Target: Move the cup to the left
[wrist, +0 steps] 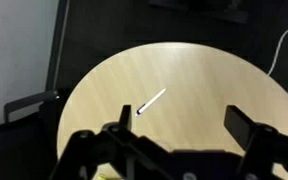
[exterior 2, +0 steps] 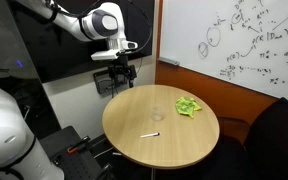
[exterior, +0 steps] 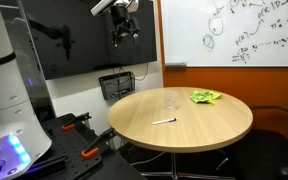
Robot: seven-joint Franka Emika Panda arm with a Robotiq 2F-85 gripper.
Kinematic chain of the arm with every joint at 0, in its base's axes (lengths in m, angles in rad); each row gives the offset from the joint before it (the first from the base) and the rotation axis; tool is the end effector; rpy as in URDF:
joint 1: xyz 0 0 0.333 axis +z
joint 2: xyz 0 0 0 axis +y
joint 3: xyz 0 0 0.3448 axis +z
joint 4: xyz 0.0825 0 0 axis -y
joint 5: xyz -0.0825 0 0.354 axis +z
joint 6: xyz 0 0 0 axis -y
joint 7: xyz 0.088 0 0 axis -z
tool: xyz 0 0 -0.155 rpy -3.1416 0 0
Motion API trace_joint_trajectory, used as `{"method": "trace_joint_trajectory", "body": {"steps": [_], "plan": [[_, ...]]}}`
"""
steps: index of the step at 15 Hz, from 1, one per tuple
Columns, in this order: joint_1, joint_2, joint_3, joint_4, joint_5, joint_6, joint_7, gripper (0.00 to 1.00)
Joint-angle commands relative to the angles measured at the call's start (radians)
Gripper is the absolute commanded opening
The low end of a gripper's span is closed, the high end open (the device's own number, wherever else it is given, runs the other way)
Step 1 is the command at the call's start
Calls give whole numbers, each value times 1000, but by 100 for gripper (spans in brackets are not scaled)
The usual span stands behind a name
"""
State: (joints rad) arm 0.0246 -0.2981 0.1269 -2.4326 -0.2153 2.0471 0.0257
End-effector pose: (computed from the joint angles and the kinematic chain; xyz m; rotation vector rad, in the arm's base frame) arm 0.3948 0.0398 0.4070 2.8903 0.3286 -0.1049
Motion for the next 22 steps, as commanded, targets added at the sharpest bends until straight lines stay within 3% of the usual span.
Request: {"method": "trace_joint_trajectory", "body": {"steps": [1,5,7,13,17,22], "plan": [[15,1,-14,2,-4,-3,4,100],[15,1,-14,2,-4,-3,4,100],[10,54,-45,17,78,68,14,100],[-17,341,-123,110,329,370,37,100],[-35,551,-116,212,493,572,35,100],[-23,781,-150,377,447,637,135,100]]}}
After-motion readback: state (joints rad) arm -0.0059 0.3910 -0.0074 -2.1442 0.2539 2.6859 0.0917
